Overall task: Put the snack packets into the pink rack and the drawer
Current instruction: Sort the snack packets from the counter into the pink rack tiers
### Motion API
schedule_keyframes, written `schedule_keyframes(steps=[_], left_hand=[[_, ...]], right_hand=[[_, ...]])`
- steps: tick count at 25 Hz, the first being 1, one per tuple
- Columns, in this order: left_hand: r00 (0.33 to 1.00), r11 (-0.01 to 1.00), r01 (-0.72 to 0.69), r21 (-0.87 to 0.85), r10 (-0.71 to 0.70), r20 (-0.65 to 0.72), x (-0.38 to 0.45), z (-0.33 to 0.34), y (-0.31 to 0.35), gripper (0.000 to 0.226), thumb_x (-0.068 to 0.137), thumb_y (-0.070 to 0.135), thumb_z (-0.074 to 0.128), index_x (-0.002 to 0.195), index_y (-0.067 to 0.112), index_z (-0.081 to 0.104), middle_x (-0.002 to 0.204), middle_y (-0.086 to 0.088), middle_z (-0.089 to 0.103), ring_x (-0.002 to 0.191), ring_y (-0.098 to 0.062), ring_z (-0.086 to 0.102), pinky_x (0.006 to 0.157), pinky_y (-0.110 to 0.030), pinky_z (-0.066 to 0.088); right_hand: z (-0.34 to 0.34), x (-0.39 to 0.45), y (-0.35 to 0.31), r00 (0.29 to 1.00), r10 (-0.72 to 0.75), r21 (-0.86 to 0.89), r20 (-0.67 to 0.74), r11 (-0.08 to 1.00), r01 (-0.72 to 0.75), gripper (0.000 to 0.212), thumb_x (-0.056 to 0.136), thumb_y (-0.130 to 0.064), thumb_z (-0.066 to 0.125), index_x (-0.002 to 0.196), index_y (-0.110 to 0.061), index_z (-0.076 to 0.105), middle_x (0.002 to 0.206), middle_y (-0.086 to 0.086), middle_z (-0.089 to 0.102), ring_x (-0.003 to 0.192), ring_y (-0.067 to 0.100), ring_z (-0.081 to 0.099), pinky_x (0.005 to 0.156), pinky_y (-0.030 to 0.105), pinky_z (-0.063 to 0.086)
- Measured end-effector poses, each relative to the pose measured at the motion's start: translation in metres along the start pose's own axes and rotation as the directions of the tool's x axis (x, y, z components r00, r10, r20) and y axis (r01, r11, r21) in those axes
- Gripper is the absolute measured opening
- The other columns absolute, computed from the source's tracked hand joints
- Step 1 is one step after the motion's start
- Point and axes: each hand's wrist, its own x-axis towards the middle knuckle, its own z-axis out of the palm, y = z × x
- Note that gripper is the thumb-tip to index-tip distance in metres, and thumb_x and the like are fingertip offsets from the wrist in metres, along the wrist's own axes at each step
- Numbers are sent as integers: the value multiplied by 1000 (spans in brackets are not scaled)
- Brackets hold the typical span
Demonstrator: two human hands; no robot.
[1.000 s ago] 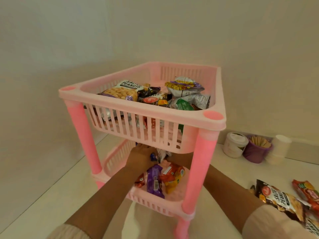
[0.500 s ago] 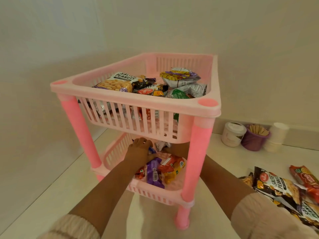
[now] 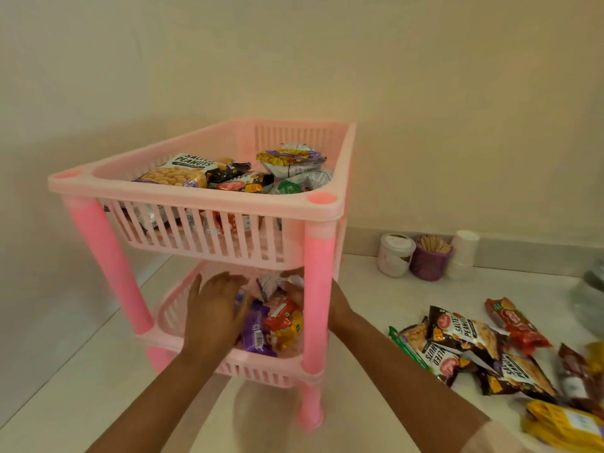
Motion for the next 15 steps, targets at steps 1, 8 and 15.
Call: schedule_keyframes(steps=[1, 8, 15], left_hand=[[999, 999, 33, -42, -33, -5, -15, -2, 5, 41, 89, 41, 35, 94, 16, 67, 96, -7, 71, 95, -27, 65, 100, -52, 34], [998, 947, -61, -314, 63, -4, -136, 27, 60, 66, 91, 59, 17, 143, 20, 26, 154, 10, 20, 142, -15, 13, 113, -39, 11], [920, 725, -367, -583, 375, -112, -183, 61, 134, 68, 91, 50, 40, 147, 26, 11, 155, 12, 14, 141, -12, 21, 106, -32, 28]], right_hand=[[3, -5, 13, 1000, -5, -49, 20, 999, 6, 30, 90, -13, 55, 74, -37, 61, 87, 8, 67, 89, 29, 64, 82, 42, 53], [10, -98, 64, 998, -52, -160, -32, 986, 46, 36, 96, -44, 31, 132, -43, 37, 149, -21, 23, 137, -6, 19, 110, 11, 15], [-22, -191, 109, 973, 96, -298, -210, 941, -157, 50, 88, -61, 26, 132, -41, 38, 143, -28, 20, 134, -10, 16, 109, 19, 25]])
